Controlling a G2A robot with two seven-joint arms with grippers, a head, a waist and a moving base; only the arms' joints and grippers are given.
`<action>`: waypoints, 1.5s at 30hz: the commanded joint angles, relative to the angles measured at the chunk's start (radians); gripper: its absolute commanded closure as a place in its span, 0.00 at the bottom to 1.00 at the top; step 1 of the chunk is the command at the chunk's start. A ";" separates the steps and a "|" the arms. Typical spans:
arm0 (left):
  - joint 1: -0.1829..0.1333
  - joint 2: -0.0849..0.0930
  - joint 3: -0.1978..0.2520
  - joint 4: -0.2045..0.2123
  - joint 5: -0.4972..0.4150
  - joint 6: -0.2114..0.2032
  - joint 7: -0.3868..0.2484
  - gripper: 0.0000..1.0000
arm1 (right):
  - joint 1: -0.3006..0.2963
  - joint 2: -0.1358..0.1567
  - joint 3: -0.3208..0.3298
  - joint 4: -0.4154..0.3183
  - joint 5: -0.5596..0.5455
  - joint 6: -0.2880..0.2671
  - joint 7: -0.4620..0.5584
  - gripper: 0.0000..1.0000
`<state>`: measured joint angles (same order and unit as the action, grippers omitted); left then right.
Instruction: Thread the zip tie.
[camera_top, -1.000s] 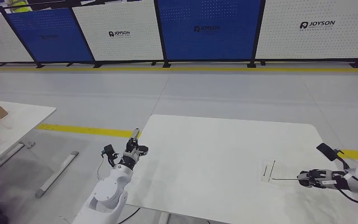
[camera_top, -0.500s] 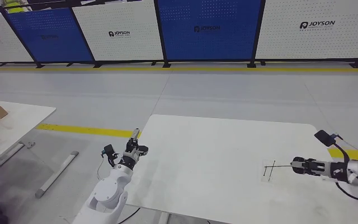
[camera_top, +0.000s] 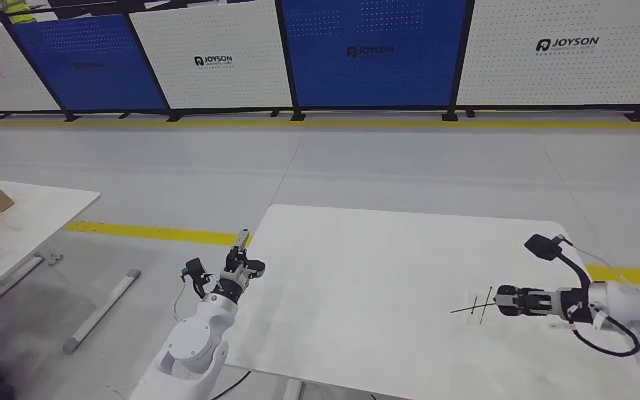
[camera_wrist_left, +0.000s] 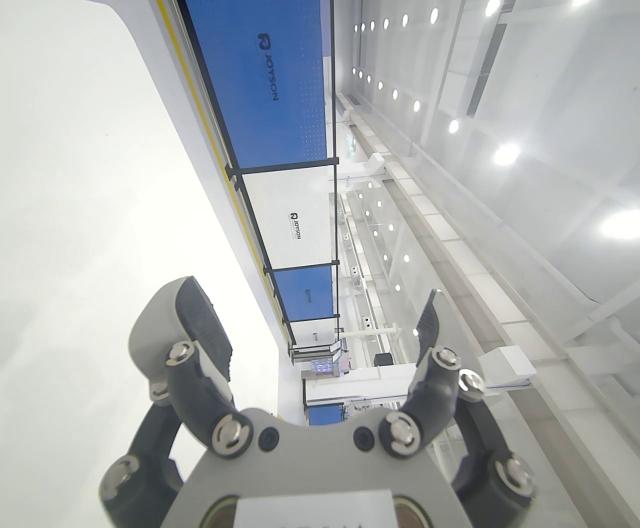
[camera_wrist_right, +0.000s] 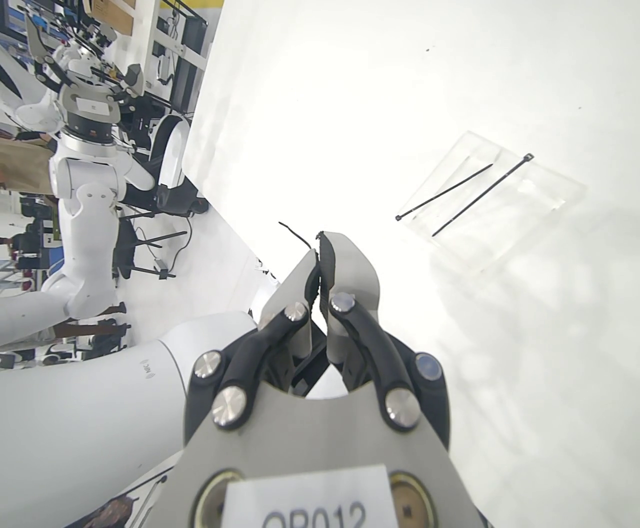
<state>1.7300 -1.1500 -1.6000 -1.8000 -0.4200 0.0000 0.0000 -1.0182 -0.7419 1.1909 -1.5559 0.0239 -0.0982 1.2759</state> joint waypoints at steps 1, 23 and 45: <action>0.000 0.000 0.000 0.000 0.000 0.000 0.000 0.00 | 0.000 0.000 0.000 0.000 0.000 0.000 0.000 1.00; 0.000 0.000 0.000 0.000 0.000 0.000 0.000 0.00 | 0.173 -0.095 -0.228 0.078 0.068 -0.242 -0.152 1.00; 0.000 0.000 0.000 0.000 0.000 0.000 0.000 0.00 | 0.307 -0.186 -0.372 0.307 0.182 -0.242 -0.125 1.00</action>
<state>1.7300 -1.1500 -1.6000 -1.8000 -0.4200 0.0000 0.0000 -0.7116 -0.9282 0.8191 -1.2485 0.2059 -0.3400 1.1513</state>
